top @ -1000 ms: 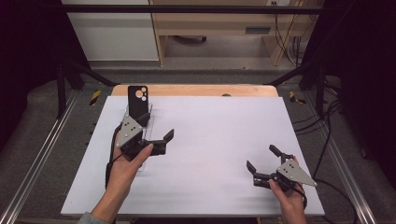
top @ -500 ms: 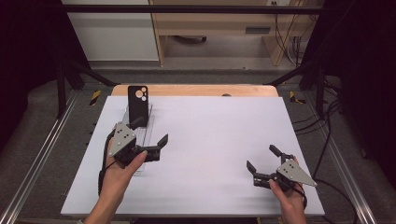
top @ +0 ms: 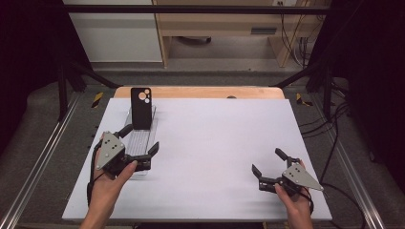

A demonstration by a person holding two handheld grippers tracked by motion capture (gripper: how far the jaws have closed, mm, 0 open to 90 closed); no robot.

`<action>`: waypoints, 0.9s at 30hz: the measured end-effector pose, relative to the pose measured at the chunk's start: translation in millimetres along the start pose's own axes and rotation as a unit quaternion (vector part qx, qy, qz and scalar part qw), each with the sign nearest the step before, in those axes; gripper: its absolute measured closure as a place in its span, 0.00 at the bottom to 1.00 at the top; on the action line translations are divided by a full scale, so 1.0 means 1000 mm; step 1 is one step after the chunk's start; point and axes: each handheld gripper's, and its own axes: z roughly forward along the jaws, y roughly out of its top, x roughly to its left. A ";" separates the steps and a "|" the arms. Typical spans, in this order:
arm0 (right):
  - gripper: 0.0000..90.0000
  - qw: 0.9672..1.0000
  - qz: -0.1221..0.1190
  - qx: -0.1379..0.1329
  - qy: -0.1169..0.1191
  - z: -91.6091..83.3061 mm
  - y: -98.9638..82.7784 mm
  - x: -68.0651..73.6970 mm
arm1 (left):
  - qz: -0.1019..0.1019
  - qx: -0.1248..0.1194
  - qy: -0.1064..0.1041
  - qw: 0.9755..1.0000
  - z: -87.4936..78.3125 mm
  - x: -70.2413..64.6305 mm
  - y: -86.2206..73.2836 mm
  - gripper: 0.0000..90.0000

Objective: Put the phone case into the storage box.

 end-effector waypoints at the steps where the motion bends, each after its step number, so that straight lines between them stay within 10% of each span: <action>1: 0.03 1.000 0.000 0.000 0.000 0.000 0.000 0.000 | 0.002 -0.003 0.003 1.000 -0.002 0.001 -0.001 0.02; 27: 0.03 1.000 0.000 0.003 0.000 0.001 -0.001 0.000 | -0.021 -0.016 0.034 0.999 -0.036 0.026 -0.027 0.01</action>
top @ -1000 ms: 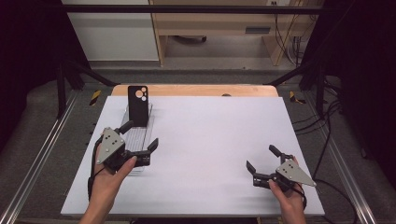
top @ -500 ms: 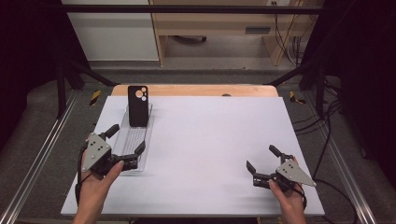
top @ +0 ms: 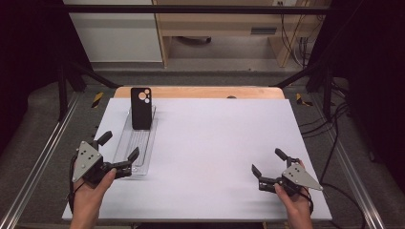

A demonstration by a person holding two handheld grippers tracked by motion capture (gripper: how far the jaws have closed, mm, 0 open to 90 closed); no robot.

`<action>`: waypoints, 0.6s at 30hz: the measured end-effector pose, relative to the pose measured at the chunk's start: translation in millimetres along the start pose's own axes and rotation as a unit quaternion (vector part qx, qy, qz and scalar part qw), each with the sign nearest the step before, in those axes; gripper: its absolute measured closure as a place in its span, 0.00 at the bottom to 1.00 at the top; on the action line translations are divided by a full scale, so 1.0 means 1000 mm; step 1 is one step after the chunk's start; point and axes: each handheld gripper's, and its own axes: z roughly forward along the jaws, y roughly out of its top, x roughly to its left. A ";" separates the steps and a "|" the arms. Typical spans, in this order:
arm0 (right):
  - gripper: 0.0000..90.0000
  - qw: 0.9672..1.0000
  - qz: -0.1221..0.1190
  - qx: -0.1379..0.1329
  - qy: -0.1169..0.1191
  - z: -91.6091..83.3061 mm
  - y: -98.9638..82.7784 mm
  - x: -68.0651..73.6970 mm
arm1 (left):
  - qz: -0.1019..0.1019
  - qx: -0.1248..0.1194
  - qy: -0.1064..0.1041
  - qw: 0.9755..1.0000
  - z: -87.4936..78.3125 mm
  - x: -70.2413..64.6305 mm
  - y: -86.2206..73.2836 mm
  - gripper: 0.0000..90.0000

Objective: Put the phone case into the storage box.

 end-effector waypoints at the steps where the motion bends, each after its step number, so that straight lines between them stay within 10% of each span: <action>1: 0.03 1.000 0.000 0.000 0.000 0.000 0.000 0.000 | -0.004 -0.003 0.001 1.000 -0.001 0.000 -0.002 0.01; 18: 0.03 1.000 0.001 0.000 -0.002 0.000 0.000 0.000 | -0.021 -0.005 0.008 1.000 -0.013 0.010 -0.027 0.01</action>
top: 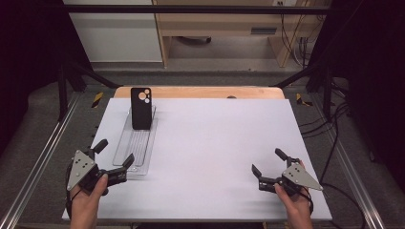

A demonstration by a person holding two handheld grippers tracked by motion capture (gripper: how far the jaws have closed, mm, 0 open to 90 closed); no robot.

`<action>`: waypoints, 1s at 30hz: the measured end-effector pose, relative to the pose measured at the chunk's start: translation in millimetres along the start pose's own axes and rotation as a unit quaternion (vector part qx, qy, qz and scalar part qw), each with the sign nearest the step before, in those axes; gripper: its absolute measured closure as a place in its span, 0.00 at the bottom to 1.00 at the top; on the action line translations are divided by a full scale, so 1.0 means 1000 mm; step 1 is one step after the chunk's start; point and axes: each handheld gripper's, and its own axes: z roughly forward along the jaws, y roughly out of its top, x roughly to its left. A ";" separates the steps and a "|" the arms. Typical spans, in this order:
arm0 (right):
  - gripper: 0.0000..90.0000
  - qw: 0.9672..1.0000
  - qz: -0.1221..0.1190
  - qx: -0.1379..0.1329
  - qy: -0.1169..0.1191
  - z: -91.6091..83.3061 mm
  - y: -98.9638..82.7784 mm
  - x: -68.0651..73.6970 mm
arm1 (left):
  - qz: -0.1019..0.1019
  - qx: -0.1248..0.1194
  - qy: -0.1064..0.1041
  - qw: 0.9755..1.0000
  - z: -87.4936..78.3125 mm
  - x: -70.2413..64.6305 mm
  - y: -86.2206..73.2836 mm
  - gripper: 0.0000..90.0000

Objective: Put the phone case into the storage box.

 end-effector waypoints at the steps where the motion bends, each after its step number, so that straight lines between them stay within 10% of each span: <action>1: 0.03 1.000 0.000 0.000 0.000 0.000 0.000 0.000 | 0.000 -0.001 0.001 1.000 -0.001 0.001 0.000 0.01; 30: 0.03 1.000 -0.002 0.001 0.000 0.000 0.000 0.000 | -0.015 -0.009 0.006 1.000 -0.011 0.024 -0.022 0.01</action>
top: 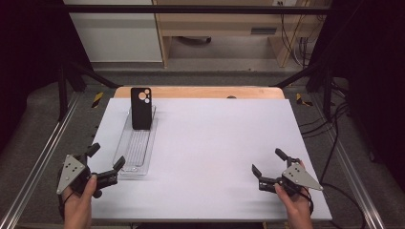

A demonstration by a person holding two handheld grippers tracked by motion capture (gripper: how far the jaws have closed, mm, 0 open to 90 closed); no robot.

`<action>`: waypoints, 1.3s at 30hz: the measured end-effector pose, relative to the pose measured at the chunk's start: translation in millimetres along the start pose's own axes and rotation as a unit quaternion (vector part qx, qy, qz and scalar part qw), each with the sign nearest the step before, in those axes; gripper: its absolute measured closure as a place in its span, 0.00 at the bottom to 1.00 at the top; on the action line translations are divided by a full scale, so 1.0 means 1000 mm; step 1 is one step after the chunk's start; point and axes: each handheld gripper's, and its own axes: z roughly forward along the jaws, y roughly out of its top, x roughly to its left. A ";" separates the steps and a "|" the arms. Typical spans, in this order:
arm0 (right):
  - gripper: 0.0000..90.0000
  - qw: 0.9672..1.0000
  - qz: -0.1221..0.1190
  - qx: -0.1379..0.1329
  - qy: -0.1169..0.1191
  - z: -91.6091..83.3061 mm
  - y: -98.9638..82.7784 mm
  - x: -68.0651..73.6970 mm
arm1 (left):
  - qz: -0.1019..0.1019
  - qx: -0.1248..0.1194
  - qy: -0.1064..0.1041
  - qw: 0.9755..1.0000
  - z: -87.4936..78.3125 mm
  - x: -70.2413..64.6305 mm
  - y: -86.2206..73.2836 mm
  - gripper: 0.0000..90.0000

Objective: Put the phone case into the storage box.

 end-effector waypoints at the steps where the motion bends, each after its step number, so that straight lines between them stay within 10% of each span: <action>1: 0.03 1.000 0.000 0.000 0.001 0.000 0.000 0.000 | -0.001 0.000 0.002 1.000 0.000 0.001 -0.001 0.01; 39: 0.03 1.000 -0.011 0.003 0.002 0.000 -0.002 -0.001 | 0.021 -0.006 -0.005 1.000 -0.002 -0.006 -0.026 0.01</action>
